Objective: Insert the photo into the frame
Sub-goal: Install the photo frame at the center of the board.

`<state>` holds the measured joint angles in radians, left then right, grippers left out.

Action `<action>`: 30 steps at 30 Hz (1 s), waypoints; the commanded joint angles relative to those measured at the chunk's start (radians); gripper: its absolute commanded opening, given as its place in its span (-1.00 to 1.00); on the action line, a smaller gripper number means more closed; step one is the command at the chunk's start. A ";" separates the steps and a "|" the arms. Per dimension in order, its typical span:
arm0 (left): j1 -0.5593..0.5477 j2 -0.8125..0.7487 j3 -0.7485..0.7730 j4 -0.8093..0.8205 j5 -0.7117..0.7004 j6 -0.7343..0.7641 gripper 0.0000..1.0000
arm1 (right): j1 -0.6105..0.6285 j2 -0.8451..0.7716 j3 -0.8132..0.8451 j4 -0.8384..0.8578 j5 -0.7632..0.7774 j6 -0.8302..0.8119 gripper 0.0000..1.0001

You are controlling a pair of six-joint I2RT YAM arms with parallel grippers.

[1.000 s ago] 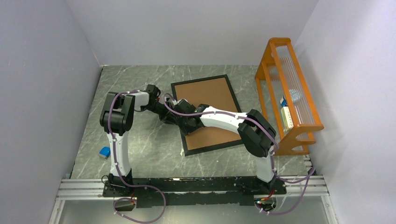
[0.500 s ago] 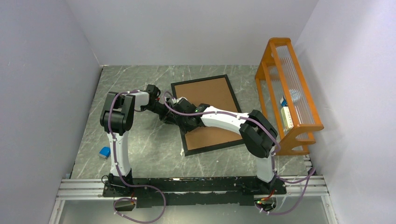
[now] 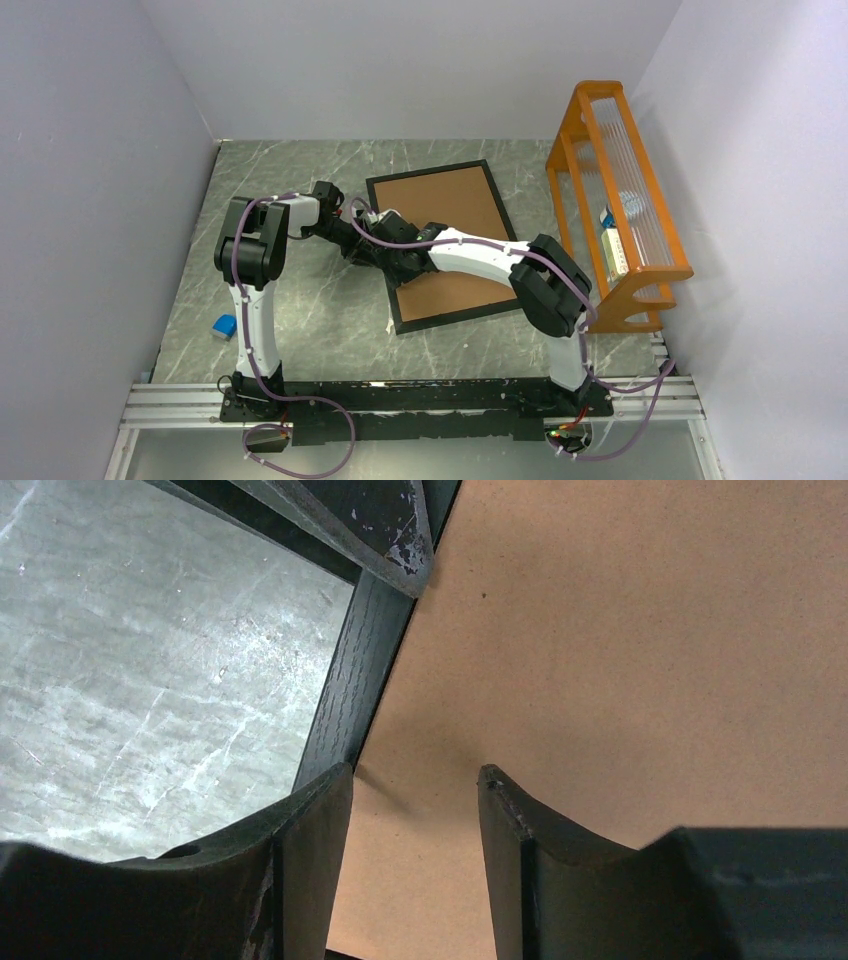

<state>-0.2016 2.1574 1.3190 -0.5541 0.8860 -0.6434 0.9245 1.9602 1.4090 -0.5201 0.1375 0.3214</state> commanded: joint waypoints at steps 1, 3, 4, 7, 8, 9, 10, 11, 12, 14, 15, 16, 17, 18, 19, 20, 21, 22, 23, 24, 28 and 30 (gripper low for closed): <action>-0.035 0.105 -0.050 -0.023 -0.262 0.049 -0.48 | 0.004 0.032 0.023 -0.014 0.037 -0.018 0.04; -0.035 0.105 -0.050 -0.023 -0.262 0.049 -0.48 | 0.006 0.043 0.026 -0.023 0.053 -0.022 0.01; -0.035 0.105 -0.050 -0.023 -0.262 0.050 -0.48 | 0.008 0.048 0.024 -0.028 0.063 -0.026 0.00; -0.035 0.104 -0.048 -0.026 -0.265 0.051 -0.48 | 0.009 0.047 0.005 -0.021 0.066 -0.048 -0.11; -0.035 0.105 -0.048 -0.029 -0.269 0.052 -0.48 | 0.009 0.041 -0.010 -0.016 0.064 -0.056 -0.13; -0.035 0.105 -0.045 -0.033 -0.275 0.055 -0.49 | 0.009 0.037 -0.023 -0.009 0.061 -0.065 -0.15; -0.035 0.104 -0.042 -0.037 -0.280 0.055 -0.49 | 0.009 0.031 -0.035 -0.003 0.057 -0.075 -0.18; -0.035 0.106 -0.041 -0.042 -0.287 0.056 -0.49 | 0.009 0.026 -0.047 0.005 0.053 -0.084 -0.20; -0.035 0.106 -0.039 -0.051 -0.299 0.056 -0.49 | 0.008 0.025 -0.060 0.011 0.054 -0.093 -0.24; -0.035 0.108 -0.035 -0.066 -0.322 0.059 -0.50 | 0.007 0.024 -0.077 0.015 0.064 -0.108 -0.30; -0.035 0.109 -0.033 -0.074 -0.332 0.060 -0.50 | 0.007 0.026 -0.084 0.015 0.070 -0.113 -0.33; -0.035 0.111 -0.032 -0.082 -0.344 0.062 -0.50 | 0.007 0.030 -0.090 0.015 0.076 -0.119 -0.37; -0.035 0.112 -0.030 -0.089 -0.355 0.062 -0.51 | 0.007 0.031 -0.098 0.016 0.081 -0.122 -0.41; -0.035 0.115 -0.028 -0.095 -0.362 0.063 -0.51 | 0.006 0.033 -0.106 0.017 0.086 -0.123 -0.44; -0.035 0.116 -0.029 -0.101 -0.369 0.063 -0.51 | 0.006 0.034 -0.116 0.020 0.089 -0.130 -0.47; -0.035 0.117 -0.028 -0.104 -0.374 0.063 -0.52 | 0.004 0.031 -0.124 0.021 0.092 -0.133 -0.49; -0.035 0.117 -0.027 -0.106 -0.377 0.062 -0.52 | 0.005 0.027 -0.133 0.025 0.096 -0.135 -0.50; -0.035 0.119 -0.027 -0.108 -0.379 0.063 -0.52 | 0.004 0.022 -0.141 0.027 0.097 -0.139 -0.50; -0.035 0.120 -0.026 -0.108 -0.380 0.062 -0.52 | 0.004 0.015 -0.147 0.028 0.096 -0.141 -0.50; -0.035 0.121 -0.025 -0.109 -0.378 0.062 -0.52 | 0.003 0.008 -0.150 0.031 0.092 -0.144 -0.50; -0.035 0.125 -0.020 -0.109 -0.374 0.062 -0.53 | 0.001 -0.019 -0.146 0.037 0.069 -0.144 -0.47; -0.035 0.124 -0.020 -0.107 -0.371 0.061 -0.53 | 0.000 -0.025 -0.135 0.036 0.064 -0.135 -0.45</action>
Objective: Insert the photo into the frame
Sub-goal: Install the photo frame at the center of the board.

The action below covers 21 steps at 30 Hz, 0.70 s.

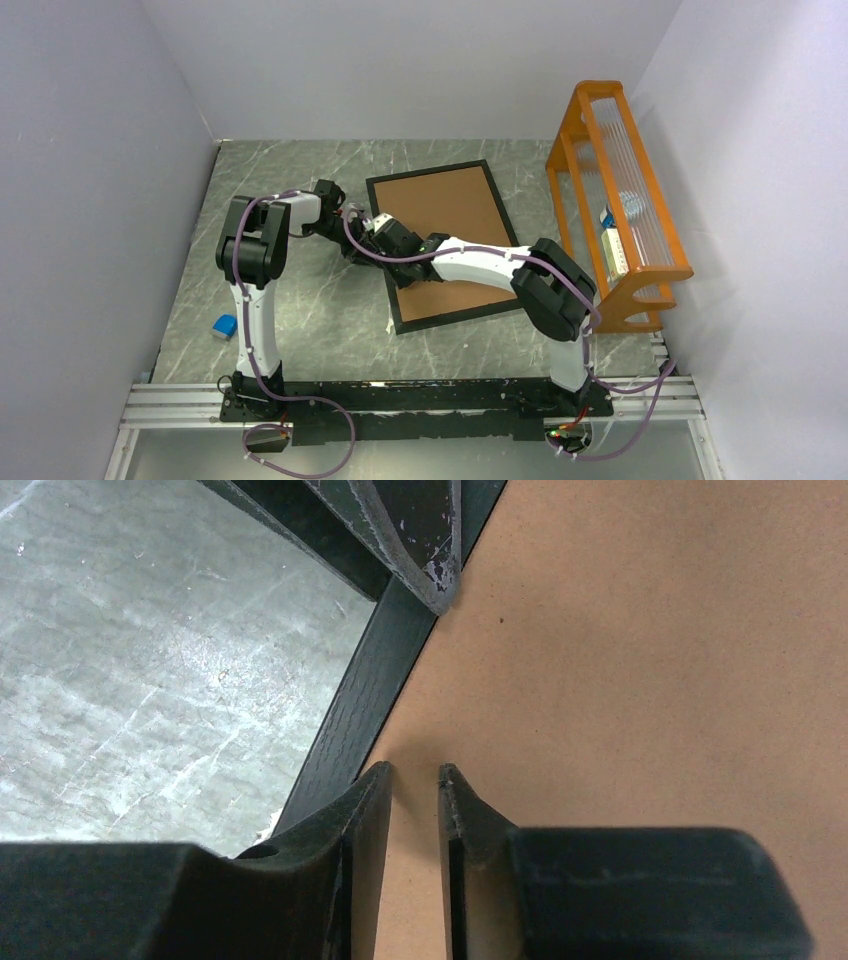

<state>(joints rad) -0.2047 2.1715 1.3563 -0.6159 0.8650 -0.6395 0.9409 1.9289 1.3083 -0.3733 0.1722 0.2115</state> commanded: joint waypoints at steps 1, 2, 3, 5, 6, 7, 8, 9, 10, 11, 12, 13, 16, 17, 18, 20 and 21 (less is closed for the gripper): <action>-0.032 0.108 -0.059 -0.043 -0.347 0.057 -0.53 | -0.017 0.005 -0.025 -0.116 0.031 -0.016 -0.43; -0.032 0.107 -0.062 -0.040 -0.343 0.057 -0.53 | -0.020 0.004 -0.011 -0.124 0.030 -0.007 -0.42; -0.032 0.106 -0.064 -0.036 -0.339 0.055 -0.53 | -0.022 0.001 0.005 -0.130 0.027 0.006 -0.41; -0.032 0.105 -0.066 -0.029 -0.328 0.055 -0.53 | -0.033 -0.015 0.030 -0.130 -0.020 0.033 -0.37; -0.031 0.105 -0.065 -0.026 -0.326 0.055 -0.53 | -0.043 -0.027 0.035 -0.121 -0.055 0.048 -0.35; -0.031 0.105 -0.063 -0.027 -0.323 0.055 -0.53 | -0.053 -0.039 0.037 -0.111 -0.096 0.063 -0.31; -0.031 0.105 -0.062 -0.027 -0.322 0.056 -0.53 | -0.064 -0.052 0.032 -0.096 -0.136 0.071 -0.27; -0.032 0.104 -0.063 -0.026 -0.322 0.057 -0.53 | -0.071 -0.065 0.023 -0.076 -0.163 0.074 -0.23; -0.031 0.102 -0.064 -0.025 -0.321 0.058 -0.53 | -0.080 -0.076 0.013 -0.056 -0.207 0.079 -0.19; -0.031 0.101 -0.066 -0.024 -0.320 0.058 -0.53 | -0.092 -0.083 0.003 -0.040 -0.246 0.082 -0.15; -0.031 0.102 -0.067 -0.023 -0.318 0.057 -0.53 | -0.104 -0.086 -0.004 -0.025 -0.287 0.082 -0.10; -0.031 0.104 -0.067 -0.022 -0.316 0.058 -0.53 | -0.110 -0.085 -0.006 -0.022 -0.314 0.083 -0.06; -0.031 0.104 -0.069 -0.019 -0.311 0.057 -0.53 | -0.111 -0.076 -0.002 -0.021 -0.333 0.081 0.03; -0.032 0.104 -0.068 -0.019 -0.311 0.056 -0.53 | -0.111 -0.071 0.002 -0.023 -0.331 0.079 0.04; -0.031 0.104 -0.068 -0.019 -0.311 0.056 -0.53 | -0.110 -0.067 0.008 -0.029 -0.317 0.076 0.05; -0.032 0.105 -0.067 -0.019 -0.311 0.056 -0.53 | -0.108 -0.052 0.018 -0.044 -0.292 0.074 0.06; -0.032 0.106 -0.067 -0.018 -0.311 0.056 -0.53 | -0.105 -0.044 0.024 -0.051 -0.283 0.065 0.07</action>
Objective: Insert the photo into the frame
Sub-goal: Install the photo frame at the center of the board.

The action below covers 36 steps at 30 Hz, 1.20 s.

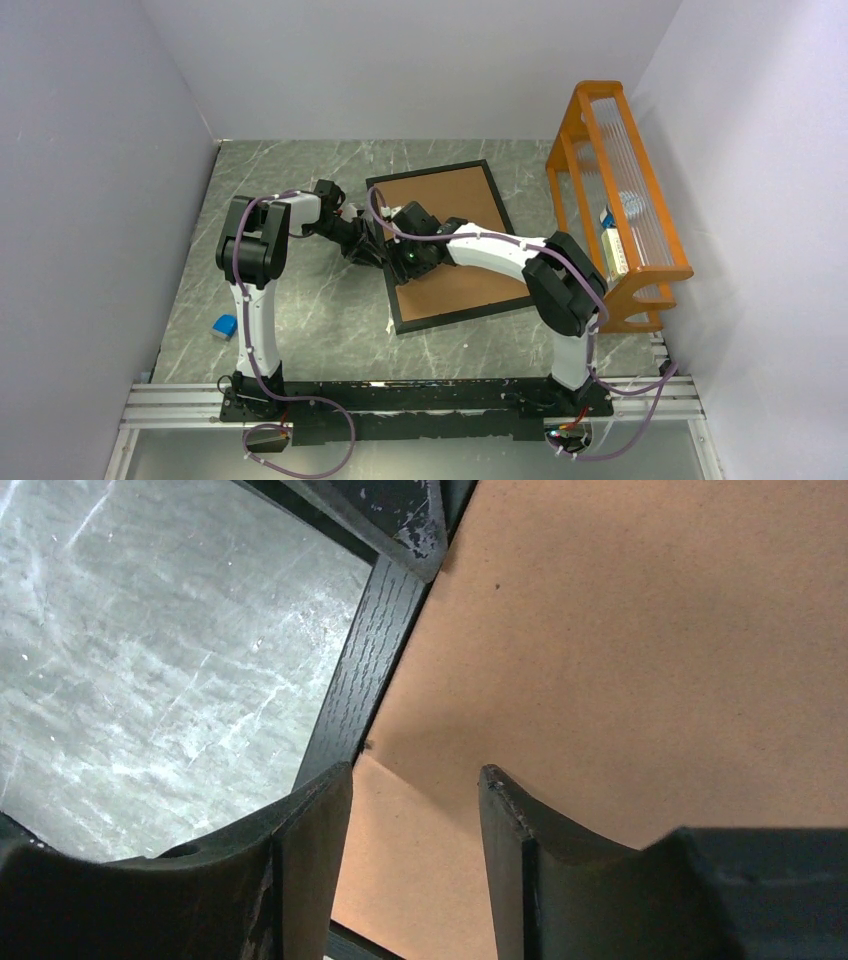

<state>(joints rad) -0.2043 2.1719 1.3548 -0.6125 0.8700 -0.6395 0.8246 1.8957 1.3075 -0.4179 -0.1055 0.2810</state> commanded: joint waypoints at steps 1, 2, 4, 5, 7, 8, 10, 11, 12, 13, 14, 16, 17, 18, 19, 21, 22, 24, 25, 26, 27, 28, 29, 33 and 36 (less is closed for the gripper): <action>-0.032 0.106 -0.066 -0.024 -0.315 0.057 -0.53 | 0.016 -0.003 0.032 -0.014 0.010 -0.012 0.09; -0.032 0.107 -0.064 -0.025 -0.315 0.057 -0.53 | 0.022 0.001 0.034 -0.019 0.032 -0.019 0.10; -0.032 0.108 -0.062 -0.027 -0.315 0.057 -0.53 | 0.032 0.014 0.041 -0.033 0.068 -0.029 0.12; -0.032 0.108 -0.062 -0.027 -0.314 0.059 -0.53 | 0.035 0.022 0.045 -0.041 0.084 -0.032 0.11; -0.032 0.111 -0.059 -0.029 -0.313 0.059 -0.53 | 0.043 0.036 0.054 -0.058 0.126 -0.031 0.11; -0.032 0.111 -0.060 -0.029 -0.313 0.058 -0.53 | 0.046 0.042 0.058 -0.067 0.145 -0.034 0.11; -0.032 0.111 -0.059 -0.029 -0.313 0.057 -0.53 | 0.051 0.056 0.064 -0.075 0.167 -0.034 0.10; -0.032 0.112 -0.059 -0.028 -0.312 0.057 -0.54 | 0.053 0.064 0.069 -0.076 0.170 -0.033 0.10; -0.032 0.113 -0.057 -0.029 -0.312 0.058 -0.54 | 0.057 0.074 0.072 -0.081 0.174 -0.028 0.09; -0.032 0.113 -0.057 -0.028 -0.312 0.057 -0.54 | 0.059 0.084 0.075 -0.081 0.183 -0.024 0.09; -0.032 0.114 -0.056 -0.029 -0.312 0.059 -0.54 | 0.062 0.095 0.078 -0.084 0.190 -0.019 0.09; -0.032 0.113 -0.054 -0.032 -0.313 0.060 -0.54 | 0.067 0.110 0.084 -0.091 0.213 -0.006 0.07; -0.032 0.114 -0.053 -0.033 -0.314 0.060 -0.54 | 0.068 0.113 0.085 -0.092 0.218 -0.001 0.05; -0.032 0.115 -0.054 -0.033 -0.315 0.060 -0.54 | 0.070 0.116 0.084 -0.091 0.225 0.003 0.03; -0.032 0.115 -0.054 -0.033 -0.315 0.060 -0.54 | 0.070 0.118 0.084 -0.092 0.234 0.009 0.01; -0.032 0.116 -0.053 -0.033 -0.312 0.060 -0.55 | 0.071 0.123 0.085 -0.095 0.243 0.011 -0.03; -0.032 0.116 -0.054 -0.032 -0.312 0.061 -0.55 | 0.071 0.127 0.089 -0.098 0.250 0.014 -0.04; -0.032 0.116 -0.054 -0.032 -0.312 0.060 -0.55 | 0.073 0.142 0.097 -0.111 0.261 0.014 -0.05; -0.031 0.117 -0.054 -0.032 -0.312 0.061 -0.55 | 0.073 0.147 0.101 -0.117 0.270 0.015 -0.05; -0.032 0.116 -0.054 -0.032 -0.312 0.060 -0.55 | 0.075 0.153 0.105 -0.124 0.276 0.014 -0.05; -0.032 0.116 -0.055 -0.030 -0.312 0.060 -0.55 | 0.077 0.160 0.109 -0.133 0.280 0.016 -0.06; -0.032 0.115 -0.055 -0.029 -0.312 0.060 -0.55 | 0.077 0.170 0.116 -0.143 0.285 0.021 -0.06; -0.032 0.115 -0.056 -0.029 -0.313 0.059 -0.55 | 0.078 0.181 0.124 -0.156 0.290 0.023 -0.05; -0.032 0.114 -0.058 -0.028 -0.315 0.058 -0.56 | 0.079 0.229 0.158 -0.216 0.303 0.040 -0.07; -0.032 0.112 -0.061 -0.029 -0.319 0.058 -0.56 | 0.079 0.272 0.176 -0.254 0.310 0.045 -0.12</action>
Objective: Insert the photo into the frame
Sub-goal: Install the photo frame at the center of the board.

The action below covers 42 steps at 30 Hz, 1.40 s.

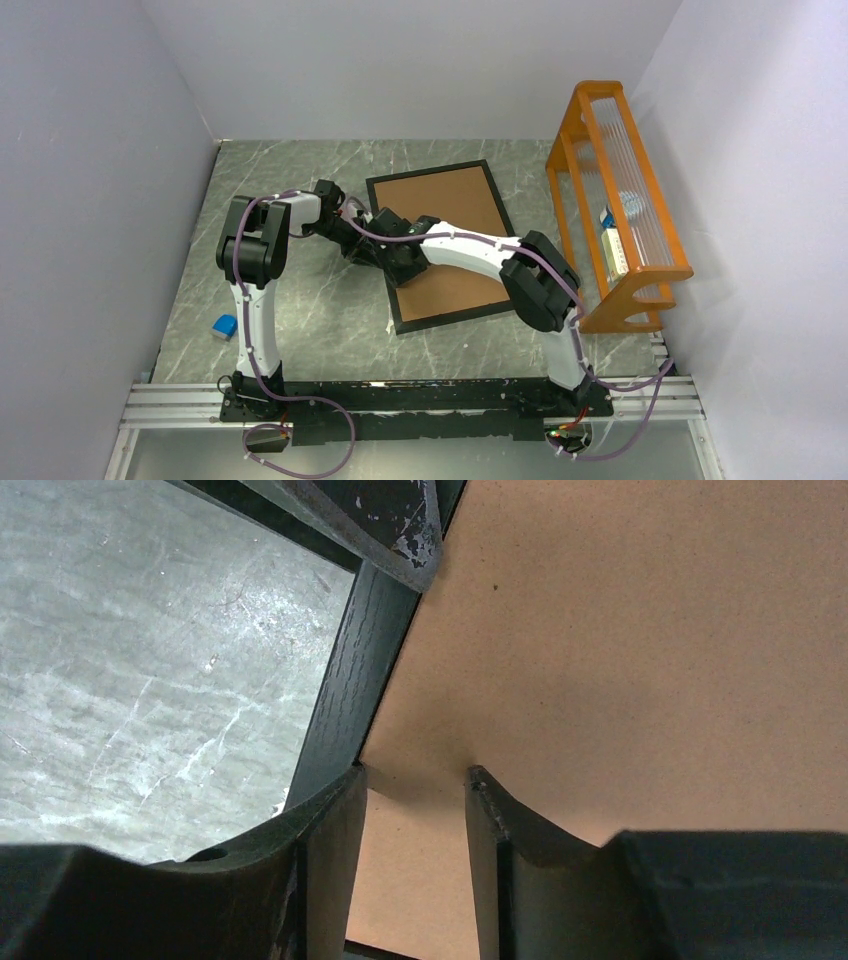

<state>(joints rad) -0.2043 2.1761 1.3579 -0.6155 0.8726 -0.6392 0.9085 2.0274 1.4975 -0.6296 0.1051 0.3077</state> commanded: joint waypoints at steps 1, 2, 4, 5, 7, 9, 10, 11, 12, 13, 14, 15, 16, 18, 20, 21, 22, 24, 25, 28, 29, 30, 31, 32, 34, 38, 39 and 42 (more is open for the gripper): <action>-0.032 0.106 -0.065 -0.025 -0.324 0.056 -0.56 | -0.005 0.154 -0.010 -0.058 0.104 0.020 -0.15; -0.032 0.105 -0.066 -0.025 -0.325 0.055 -0.56 | -0.005 0.166 -0.005 -0.071 0.108 0.023 -0.17; -0.032 0.104 -0.067 -0.025 -0.329 0.055 -0.56 | -0.005 0.188 0.004 -0.096 0.119 0.030 -0.22; -0.032 0.103 -0.068 -0.025 -0.330 0.054 -0.56 | -0.005 0.198 0.009 -0.108 0.129 0.035 -0.26; -0.032 0.103 -0.067 -0.027 -0.331 0.054 -0.56 | -0.005 0.212 0.018 -0.134 0.157 0.047 -0.33; -0.032 0.103 -0.067 -0.026 -0.334 0.052 -0.56 | -0.006 0.214 0.030 -0.144 0.188 0.054 -0.42; -0.032 0.102 -0.068 -0.027 -0.336 0.052 -0.56 | -0.006 0.211 0.036 -0.147 0.200 0.058 -0.45; -0.032 0.102 -0.069 -0.029 -0.338 0.051 -0.56 | -0.007 0.202 0.040 -0.146 0.211 0.063 -0.48; -0.032 0.102 -0.069 -0.029 -0.340 0.051 -0.56 | -0.009 0.188 0.045 -0.141 0.220 0.075 -0.49; -0.032 0.100 -0.069 -0.030 -0.342 0.051 -0.57 | -0.011 0.165 0.045 -0.126 0.223 0.078 -0.50; -0.032 0.100 -0.068 -0.032 -0.344 0.051 -0.57 | -0.014 0.138 0.044 -0.108 0.220 0.083 -0.52; -0.032 0.100 -0.069 -0.034 -0.346 0.051 -0.56 | -0.019 0.109 0.045 -0.089 0.214 0.086 -0.52; -0.032 0.099 -0.070 -0.035 -0.346 0.051 -0.57 | -0.023 0.074 0.043 -0.065 0.205 0.084 -0.52; -0.032 0.097 -0.071 -0.034 -0.346 0.050 -0.57 | -0.035 0.006 0.045 -0.022 0.194 0.089 -0.52; -0.032 0.096 -0.072 -0.031 -0.344 0.049 -0.57 | -0.051 -0.045 0.056 0.016 0.185 0.091 -0.51; -0.032 0.096 -0.072 -0.030 -0.343 0.049 -0.57 | -0.060 -0.063 0.065 0.032 0.185 0.091 -0.50; -0.032 0.097 -0.071 -0.027 -0.339 0.048 -0.57 | -0.068 -0.075 0.082 0.046 0.183 0.083 -0.47; -0.032 0.097 -0.072 -0.023 -0.331 0.047 -0.57 | -0.075 -0.080 0.112 0.078 0.186 0.055 -0.34; -0.032 0.097 -0.072 -0.023 -0.327 0.047 -0.57 | -0.077 -0.071 0.139 0.082 0.191 0.046 -0.29; -0.032 0.095 -0.072 -0.020 -0.321 0.049 -0.56 | -0.081 -0.013 0.228 0.067 0.192 0.019 -0.16; -0.032 0.093 -0.073 -0.018 -0.319 0.051 -0.56 | -0.082 0.008 0.255 0.065 0.191 0.010 -0.13; -0.032 0.093 -0.074 -0.017 -0.318 0.052 -0.56 | -0.083 0.030 0.283 0.067 0.186 -0.003 -0.10; -0.032 0.091 -0.074 -0.015 -0.315 0.050 -0.56 | -0.084 0.050 0.312 0.071 0.184 -0.011 -0.07; -0.032 0.091 -0.075 -0.015 -0.314 0.049 -0.55 | -0.085 0.067 0.336 0.081 0.181 -0.017 -0.04; -0.032 0.090 -0.075 -0.012 -0.311 0.049 -0.55 | -0.090 0.099 0.385 0.106 0.166 -0.030 0.01; -0.031 0.090 -0.077 -0.010 -0.308 0.046 -0.55 | -0.102 0.182 0.495 0.150 0.158 -0.041 0.07; -0.032 0.091 -0.077 -0.011 -0.308 0.047 -0.55 | -0.105 0.209 0.533 0.142 0.161 -0.042 0.07; -0.032 0.090 -0.077 -0.012 -0.310 0.047 -0.55 | -0.112 0.277 0.618 0.134 0.182 -0.056 0.06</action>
<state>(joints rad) -0.2043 2.1746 1.3529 -0.6094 0.8761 -0.6399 0.8112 2.2417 2.0052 -0.5278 0.2611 0.2852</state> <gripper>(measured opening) 0.338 0.534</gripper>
